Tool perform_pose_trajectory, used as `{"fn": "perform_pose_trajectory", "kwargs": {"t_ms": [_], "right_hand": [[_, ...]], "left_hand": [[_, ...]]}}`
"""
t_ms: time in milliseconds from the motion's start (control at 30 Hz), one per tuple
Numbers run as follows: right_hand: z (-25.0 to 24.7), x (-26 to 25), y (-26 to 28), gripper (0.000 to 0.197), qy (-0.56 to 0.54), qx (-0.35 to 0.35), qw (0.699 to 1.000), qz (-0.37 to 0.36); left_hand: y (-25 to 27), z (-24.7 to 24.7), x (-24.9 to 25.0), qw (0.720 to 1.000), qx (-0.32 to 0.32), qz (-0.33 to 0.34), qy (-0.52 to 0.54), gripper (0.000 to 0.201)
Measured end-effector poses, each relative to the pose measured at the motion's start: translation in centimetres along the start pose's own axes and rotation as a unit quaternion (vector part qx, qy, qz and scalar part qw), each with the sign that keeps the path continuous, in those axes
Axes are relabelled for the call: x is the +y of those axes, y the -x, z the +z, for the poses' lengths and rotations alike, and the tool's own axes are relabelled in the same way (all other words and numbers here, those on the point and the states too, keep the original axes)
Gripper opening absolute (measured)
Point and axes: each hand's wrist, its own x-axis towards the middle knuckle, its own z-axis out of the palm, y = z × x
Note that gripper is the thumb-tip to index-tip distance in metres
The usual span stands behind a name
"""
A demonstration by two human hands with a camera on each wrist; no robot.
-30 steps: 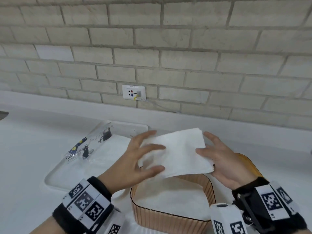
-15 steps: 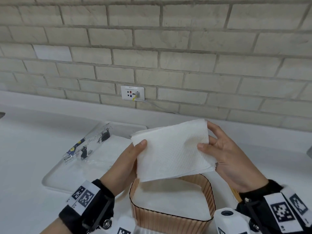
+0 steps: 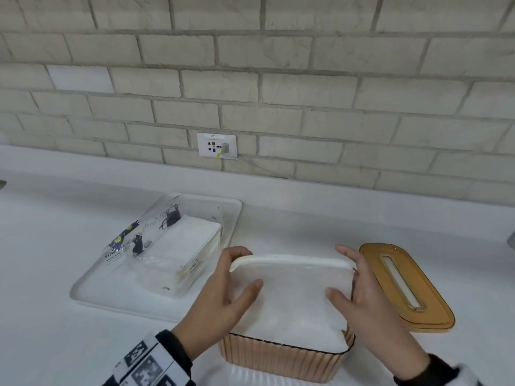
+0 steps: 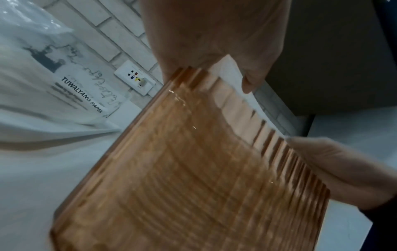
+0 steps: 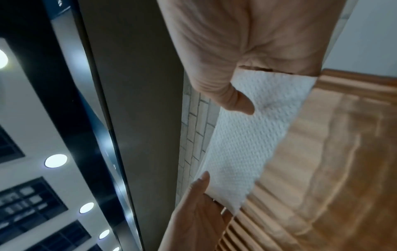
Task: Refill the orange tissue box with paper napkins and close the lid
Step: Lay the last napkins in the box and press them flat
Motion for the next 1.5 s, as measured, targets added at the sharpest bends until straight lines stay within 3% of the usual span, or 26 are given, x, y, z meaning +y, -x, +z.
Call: {"fn": "perform_pose_trajectory", "kwargs": {"t_ms": [200,367,467,600,733,900,1000,1133,1333,1433,1500], "right_hand": [[0.2,-0.9,-0.2,0.05,0.073,0.032,0.997,-0.016],[0.0,-2.2,0.0,0.055,0.078,0.014,0.997,-0.003],[-0.1,-2.5,-0.5,0.064,0.099,0.017,0.994,0.051],[0.6,-2.0,-0.8,0.073,0.222,-0.06,0.97,0.072],[1.7,-1.2,-0.3,0.065,0.349,-0.073,0.934,0.007],[0.6,-1.0,-0.1,0.048,0.409,-0.068,0.907,-0.075],[-0.5,-1.6,-0.1,0.043,0.402,-0.124,0.901,-0.109],[-0.5,-1.5,-1.2,0.058,0.381,-0.265,0.885,-0.026],[0.3,-0.2,-2.0,0.06,0.471,-0.268,0.841,-0.015],[0.4,-0.5,-2.0,0.059,0.475,-0.27,0.837,-0.018],[0.0,-0.8,-2.2,0.052,0.431,-0.258,0.864,-0.029]], "left_hand": [[-0.1,0.0,0.0,0.999,0.025,0.021,-0.033,0.019],[-0.3,-0.6,1.0,0.994,-0.002,-0.01,-0.104,0.038],[-1.5,-1.2,0.5,0.983,-0.021,-0.056,-0.174,0.055],[-2.8,-1.1,1.4,0.929,-0.111,-0.143,-0.322,0.067],[-3.1,-0.5,2.2,0.86,-0.181,-0.103,-0.465,0.062],[-2.6,-0.9,2.4,0.825,-0.21,-0.029,-0.523,0.06],[-2.3,-1.8,3.0,0.822,-0.263,-0.025,-0.505,0.063],[-2.8,-1.8,3.0,0.796,-0.346,-0.107,-0.486,0.066],[-3.3,-0.2,1.7,0.75,-0.364,-0.115,-0.54,0.061],[-3.4,-0.2,1.9,0.755,-0.37,-0.112,-0.529,0.06],[-3.5,-0.9,2.4,0.798,-0.356,-0.102,-0.475,0.054]]}}
